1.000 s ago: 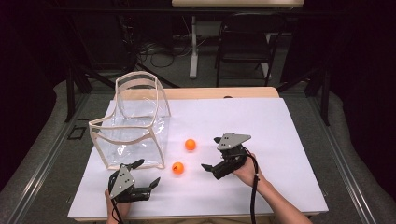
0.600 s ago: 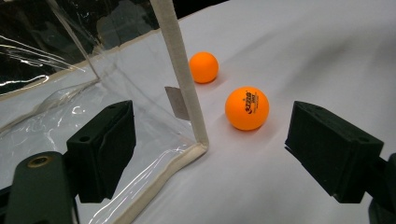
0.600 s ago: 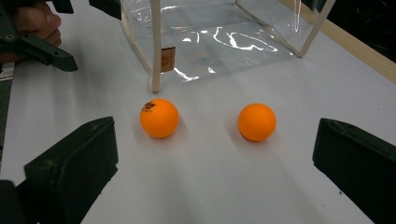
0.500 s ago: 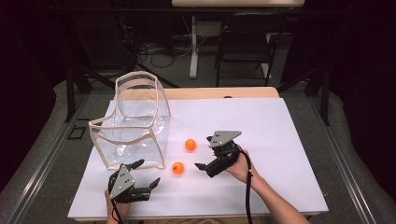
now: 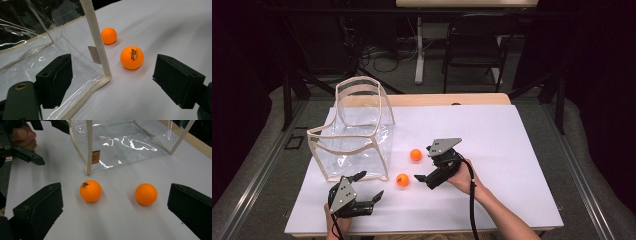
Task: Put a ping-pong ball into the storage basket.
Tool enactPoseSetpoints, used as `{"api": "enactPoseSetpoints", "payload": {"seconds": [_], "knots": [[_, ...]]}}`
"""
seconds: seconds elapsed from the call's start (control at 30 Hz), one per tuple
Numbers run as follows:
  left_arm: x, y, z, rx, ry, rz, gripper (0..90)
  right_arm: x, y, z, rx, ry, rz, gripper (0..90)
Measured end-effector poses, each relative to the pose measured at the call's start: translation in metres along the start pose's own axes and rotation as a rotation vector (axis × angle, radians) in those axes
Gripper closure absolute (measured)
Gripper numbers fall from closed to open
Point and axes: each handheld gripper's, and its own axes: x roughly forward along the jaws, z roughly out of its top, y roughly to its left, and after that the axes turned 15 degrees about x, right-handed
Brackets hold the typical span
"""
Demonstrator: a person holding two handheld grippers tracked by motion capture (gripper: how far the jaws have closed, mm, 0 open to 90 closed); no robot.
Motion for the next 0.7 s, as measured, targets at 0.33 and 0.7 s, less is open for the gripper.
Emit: {"api": "enactPoseSetpoints", "payload": {"seconds": [0.33, 0.7], "knots": [[0.0, 0.001, 0.0, -0.001, -0.003, -0.003, 15.8, 0.018, 0.002, 0.001, 0.011, 0.028, 0.018, 0.0], [-0.001, 0.001, -0.001, 0.0, -0.003, 0.006, 15.8, 0.035, 0.009, 0.005, -0.007, 0.048, 0.028, 0.0]]}}
